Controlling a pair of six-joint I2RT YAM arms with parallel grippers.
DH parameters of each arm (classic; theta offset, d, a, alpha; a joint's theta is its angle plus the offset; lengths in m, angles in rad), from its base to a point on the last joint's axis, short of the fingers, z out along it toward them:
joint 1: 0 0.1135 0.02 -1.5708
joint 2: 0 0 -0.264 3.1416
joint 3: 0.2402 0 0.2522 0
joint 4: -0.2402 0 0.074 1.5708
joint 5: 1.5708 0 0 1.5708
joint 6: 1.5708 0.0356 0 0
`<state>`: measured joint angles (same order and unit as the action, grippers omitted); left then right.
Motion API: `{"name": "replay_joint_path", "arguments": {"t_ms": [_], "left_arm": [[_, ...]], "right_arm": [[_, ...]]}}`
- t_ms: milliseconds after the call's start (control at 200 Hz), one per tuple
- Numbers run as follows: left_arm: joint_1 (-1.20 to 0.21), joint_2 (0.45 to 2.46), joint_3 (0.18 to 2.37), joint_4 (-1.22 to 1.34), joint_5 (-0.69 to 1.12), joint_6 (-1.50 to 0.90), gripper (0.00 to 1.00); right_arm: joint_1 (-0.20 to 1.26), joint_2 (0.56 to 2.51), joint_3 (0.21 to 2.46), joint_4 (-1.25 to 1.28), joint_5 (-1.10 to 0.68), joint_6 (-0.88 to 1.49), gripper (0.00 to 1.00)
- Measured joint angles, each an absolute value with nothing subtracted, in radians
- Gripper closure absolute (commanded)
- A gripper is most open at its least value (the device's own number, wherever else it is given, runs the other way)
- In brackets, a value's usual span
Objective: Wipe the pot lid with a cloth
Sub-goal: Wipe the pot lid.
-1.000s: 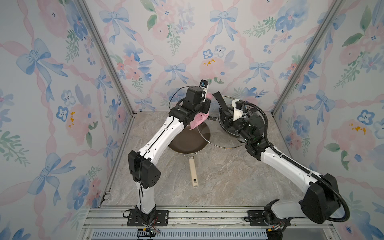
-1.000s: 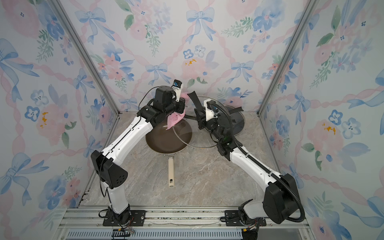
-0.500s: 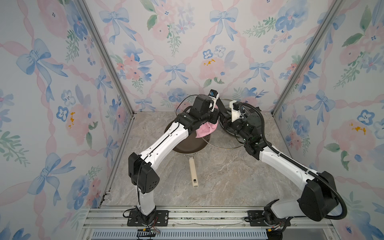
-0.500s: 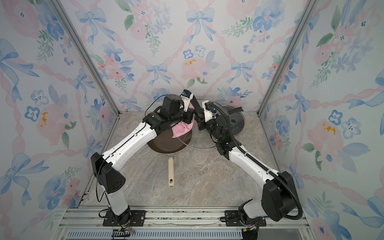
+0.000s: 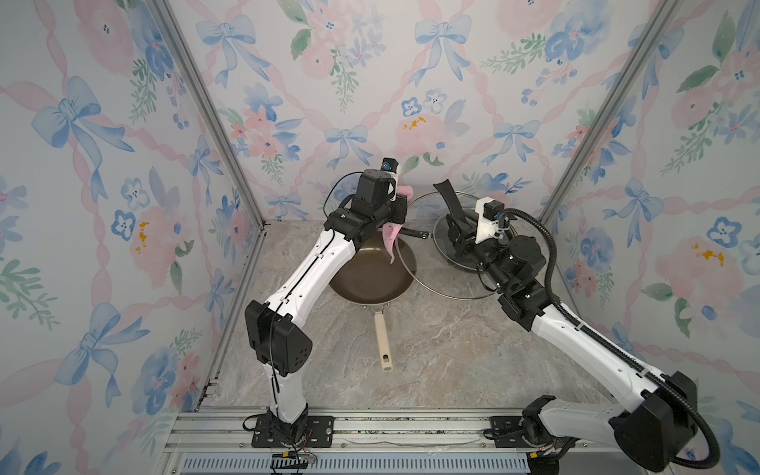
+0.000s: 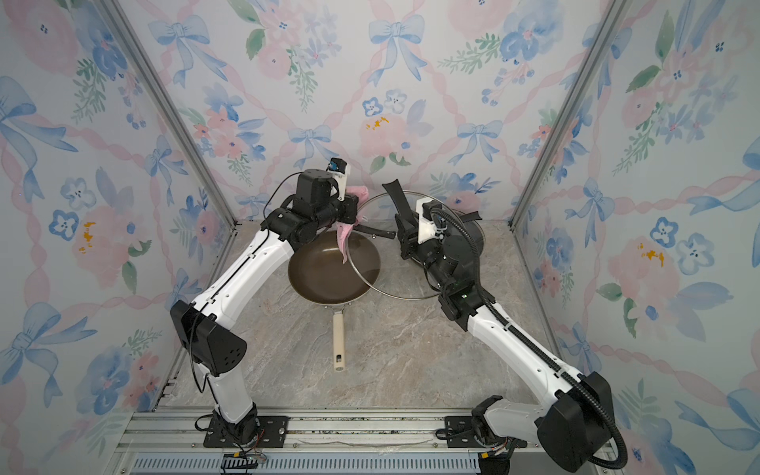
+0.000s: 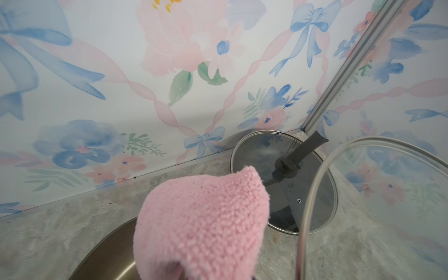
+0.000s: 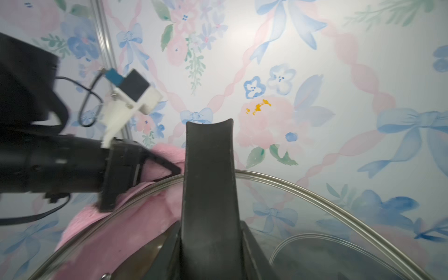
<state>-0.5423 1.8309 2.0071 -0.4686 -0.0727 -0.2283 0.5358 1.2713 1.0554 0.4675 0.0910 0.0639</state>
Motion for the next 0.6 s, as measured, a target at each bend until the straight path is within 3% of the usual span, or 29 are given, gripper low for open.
{"name": "replay_joint_path", "arguments": {"t_ms": [330, 600], "left_arm": [[-0.672, 1.68, 1.894, -0.36, -0.096, -0.263, 1.0], [-0.706, 1.747, 1.721, -0.262, -0.119, -0.345, 1.0]], "right_arm": [[0.603, 1.689, 1.229, 0.68, 0.599, 0.204, 1.0], [0.626, 1.759, 1.414, 0.462, 0.893, 0.501, 1.0]]}}
